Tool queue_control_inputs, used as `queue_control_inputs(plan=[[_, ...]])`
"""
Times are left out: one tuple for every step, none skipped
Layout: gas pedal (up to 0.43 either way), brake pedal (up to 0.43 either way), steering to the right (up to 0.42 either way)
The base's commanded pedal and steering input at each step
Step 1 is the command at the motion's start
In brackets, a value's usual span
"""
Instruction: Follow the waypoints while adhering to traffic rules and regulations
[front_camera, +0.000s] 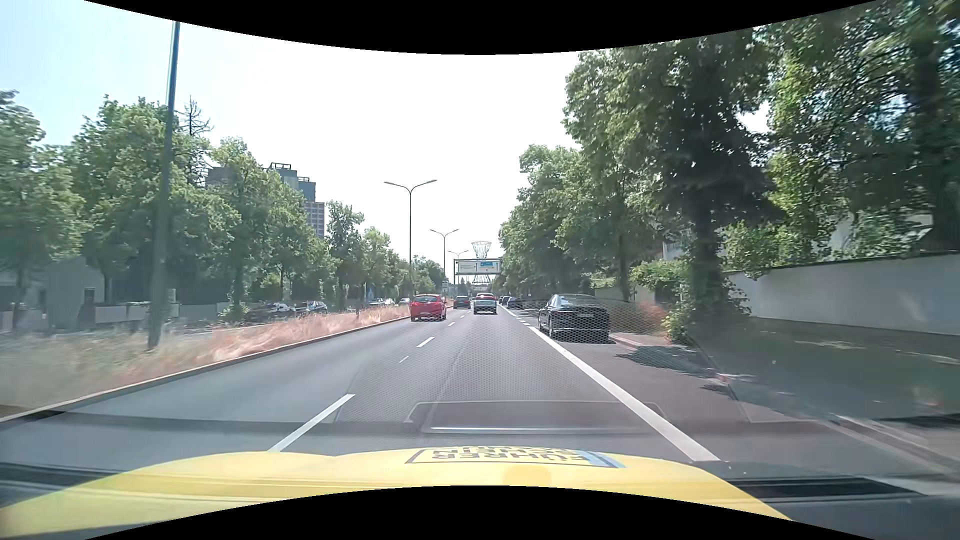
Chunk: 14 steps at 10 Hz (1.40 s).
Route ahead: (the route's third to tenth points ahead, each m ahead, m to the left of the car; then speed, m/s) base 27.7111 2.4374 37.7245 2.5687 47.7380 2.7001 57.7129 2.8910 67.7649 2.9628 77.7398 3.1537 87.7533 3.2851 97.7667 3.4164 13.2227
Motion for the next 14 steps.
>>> queue_control_inputs(plan=[[0.047,0.0,-0.004],[0.047,0.0,-0.004],[0.047,0.0,-0.004],[0.047,0.0,-0.004],[0.047,0.0,-0.004],[0.047,0.0,-0.004],[0.047,0.0,-0.003],[0.047,0.0,-0.003],[0.047,0.0,-0.001],[0.047,0.0,0.0],[0.059,0.0,0.0],[0.059,0.0,0.0],[0.059,0.0,0.0],[0.059,0.0,0.0]])
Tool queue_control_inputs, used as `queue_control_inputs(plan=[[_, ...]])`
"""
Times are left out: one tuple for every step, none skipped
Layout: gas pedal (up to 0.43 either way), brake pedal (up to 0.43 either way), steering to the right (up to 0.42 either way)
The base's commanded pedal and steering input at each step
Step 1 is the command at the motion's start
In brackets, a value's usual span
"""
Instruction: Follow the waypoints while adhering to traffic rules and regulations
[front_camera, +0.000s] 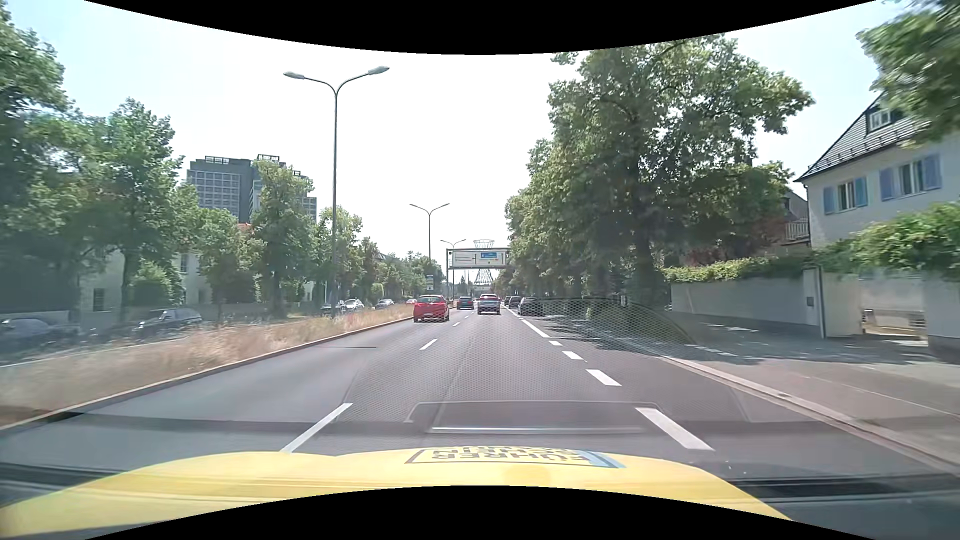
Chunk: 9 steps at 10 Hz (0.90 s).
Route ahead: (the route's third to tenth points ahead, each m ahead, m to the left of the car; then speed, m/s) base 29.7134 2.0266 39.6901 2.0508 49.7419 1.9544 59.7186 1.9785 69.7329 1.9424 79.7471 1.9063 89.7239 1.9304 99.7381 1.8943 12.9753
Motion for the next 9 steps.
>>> queue_control_inputs(plan=[[0.059,0.0,0.0],[0.059,0.0,0.0],[0.059,0.0,0.0],[0.059,0.0,0.0],[0.059,0.0,0.0],[0.059,0.0,0.0],[0.059,0.0,0.0],[0.059,0.0,0.0],[0.059,0.0,0.0]])
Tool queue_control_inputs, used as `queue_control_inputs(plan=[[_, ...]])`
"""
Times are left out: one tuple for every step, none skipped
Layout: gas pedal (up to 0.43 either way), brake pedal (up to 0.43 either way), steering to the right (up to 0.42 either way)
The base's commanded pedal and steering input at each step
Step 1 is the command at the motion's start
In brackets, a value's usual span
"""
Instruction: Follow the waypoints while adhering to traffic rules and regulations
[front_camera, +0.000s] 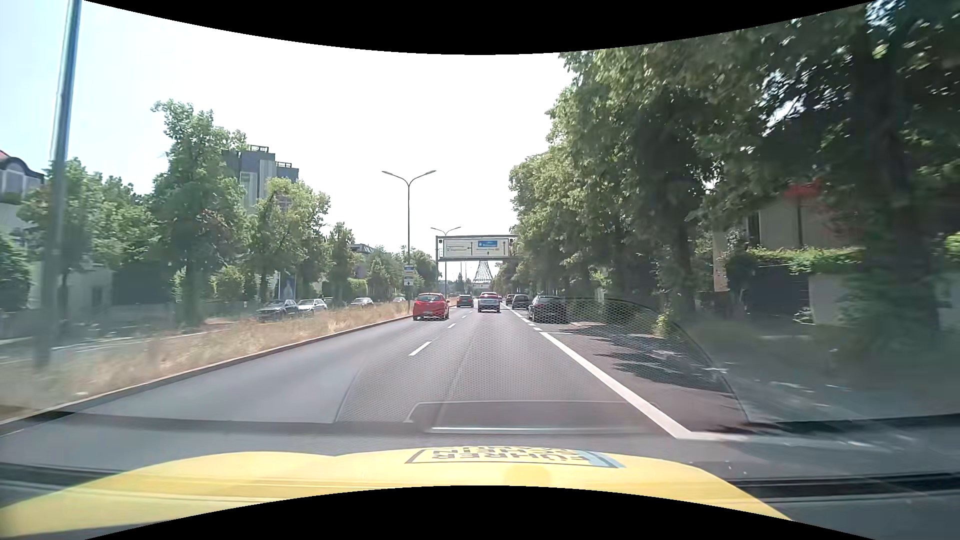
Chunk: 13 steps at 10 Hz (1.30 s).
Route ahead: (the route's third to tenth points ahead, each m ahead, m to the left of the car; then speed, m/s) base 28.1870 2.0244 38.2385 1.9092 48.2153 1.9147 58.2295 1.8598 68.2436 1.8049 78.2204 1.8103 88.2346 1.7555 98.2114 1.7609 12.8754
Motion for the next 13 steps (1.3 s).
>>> queue_control_inputs(plan=[[0.059,0.0,0.0],[0.059,0.0,0.0],[0.059,0.0,0.0],[0.059,0.0,0.0],[0.059,0.0,0.0],[0.059,0.0,0.0],[0.059,0.0,0.0],[0.059,0.0,0.0],[0.059,0.0,0.0],[0.059,0.0,0.0],[0.059,0.0,0.0],[0.059,0.0,0.0],[0.059,0.0,0.0]])
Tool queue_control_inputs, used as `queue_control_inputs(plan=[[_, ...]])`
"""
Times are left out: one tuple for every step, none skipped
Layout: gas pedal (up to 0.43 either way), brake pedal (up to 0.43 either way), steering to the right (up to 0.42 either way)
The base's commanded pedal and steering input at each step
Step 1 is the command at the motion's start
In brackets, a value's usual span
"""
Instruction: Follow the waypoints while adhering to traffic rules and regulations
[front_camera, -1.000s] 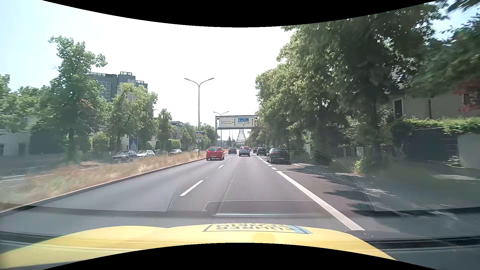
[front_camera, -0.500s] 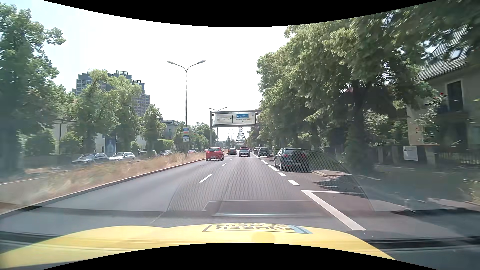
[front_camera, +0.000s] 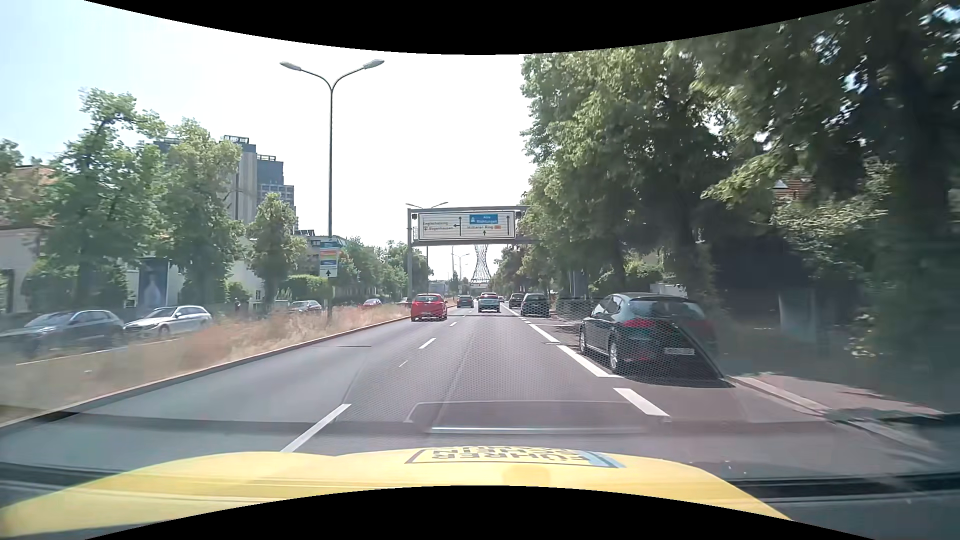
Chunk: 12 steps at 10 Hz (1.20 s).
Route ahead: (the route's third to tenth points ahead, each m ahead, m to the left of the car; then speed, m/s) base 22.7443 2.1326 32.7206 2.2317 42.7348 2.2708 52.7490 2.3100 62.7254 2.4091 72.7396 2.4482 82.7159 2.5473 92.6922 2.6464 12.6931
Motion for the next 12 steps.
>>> queue_control_inputs(plan=[[0.059,0.0,0.0],[0.059,0.0,0.0],[0.059,0.0,0.0],[0.059,0.0,0.0],[0.047,0.0,0.0],[0.047,0.0,0.0],[0.039,0.0,0.0],[0.0,0.0,0.0],[0.0,0.0,0.0],[0.0,0.0,0.0],[0.0,0.0,0.0],[0.0,0.0,0.0]])
